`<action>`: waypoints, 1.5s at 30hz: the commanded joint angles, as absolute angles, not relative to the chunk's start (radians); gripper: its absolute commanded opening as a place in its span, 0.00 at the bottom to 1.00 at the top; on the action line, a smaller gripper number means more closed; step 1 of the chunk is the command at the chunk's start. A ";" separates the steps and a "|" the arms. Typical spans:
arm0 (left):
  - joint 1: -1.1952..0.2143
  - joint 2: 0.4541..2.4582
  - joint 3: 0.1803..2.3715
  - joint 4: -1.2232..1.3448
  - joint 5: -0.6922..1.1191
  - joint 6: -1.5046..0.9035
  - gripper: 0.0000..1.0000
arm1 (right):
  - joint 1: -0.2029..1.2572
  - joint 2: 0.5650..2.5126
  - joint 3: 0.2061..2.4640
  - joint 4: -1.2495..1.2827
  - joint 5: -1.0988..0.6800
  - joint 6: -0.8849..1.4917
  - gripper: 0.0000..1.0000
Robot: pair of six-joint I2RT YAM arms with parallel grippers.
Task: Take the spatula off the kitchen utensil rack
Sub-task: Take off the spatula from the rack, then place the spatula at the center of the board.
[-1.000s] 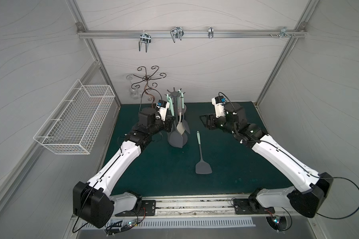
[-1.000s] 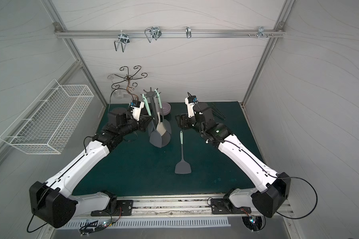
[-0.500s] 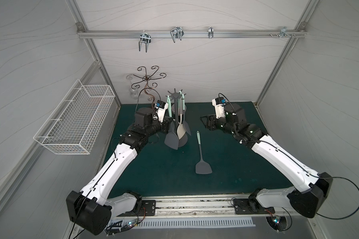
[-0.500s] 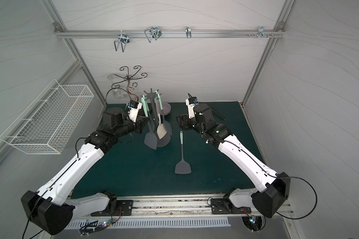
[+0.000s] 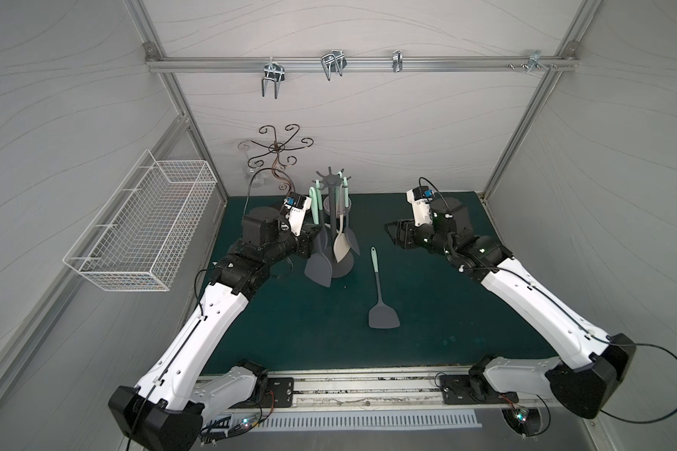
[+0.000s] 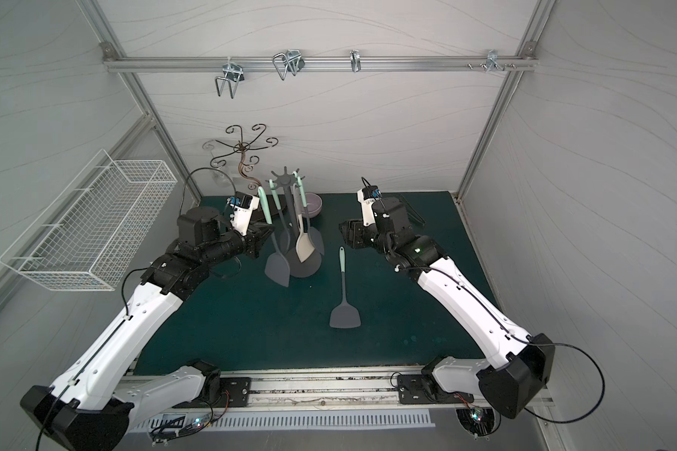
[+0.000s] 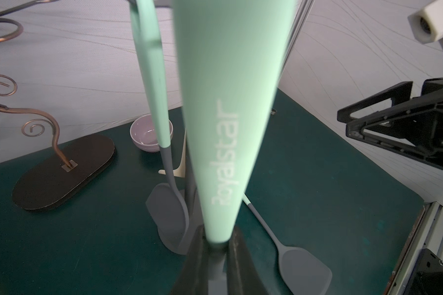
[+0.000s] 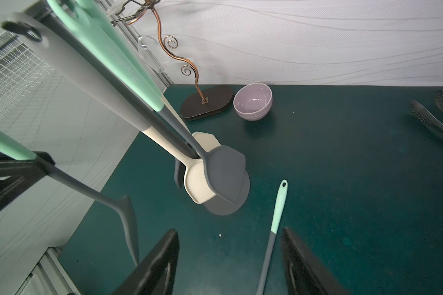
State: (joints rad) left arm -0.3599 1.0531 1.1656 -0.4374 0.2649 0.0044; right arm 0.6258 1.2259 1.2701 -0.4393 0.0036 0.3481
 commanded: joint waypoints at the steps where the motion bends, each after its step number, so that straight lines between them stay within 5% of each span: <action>1: -0.357 1.003 1.215 -0.467 0.291 -0.019 0.00 | 0.600 1.159 1.224 -0.508 -0.016 0.341 0.65; 6: -0.406 0.948 1.204 -0.531 0.283 -0.131 0.00 | 0.580 1.066 1.145 -0.594 0.004 0.348 0.66; 14: -0.735 0.874 1.089 -0.473 0.013 -0.277 0.00 | 0.580 0.891 1.044 -0.721 0.027 0.365 0.66; 24: -1.075 1.093 1.177 -0.377 -0.327 -0.358 0.00 | 0.580 0.797 1.054 -0.861 0.034 0.376 0.66; 45: -1.150 1.723 1.757 -0.630 -0.646 -0.823 0.00 | 0.579 0.667 1.092 -1.033 0.205 0.396 0.69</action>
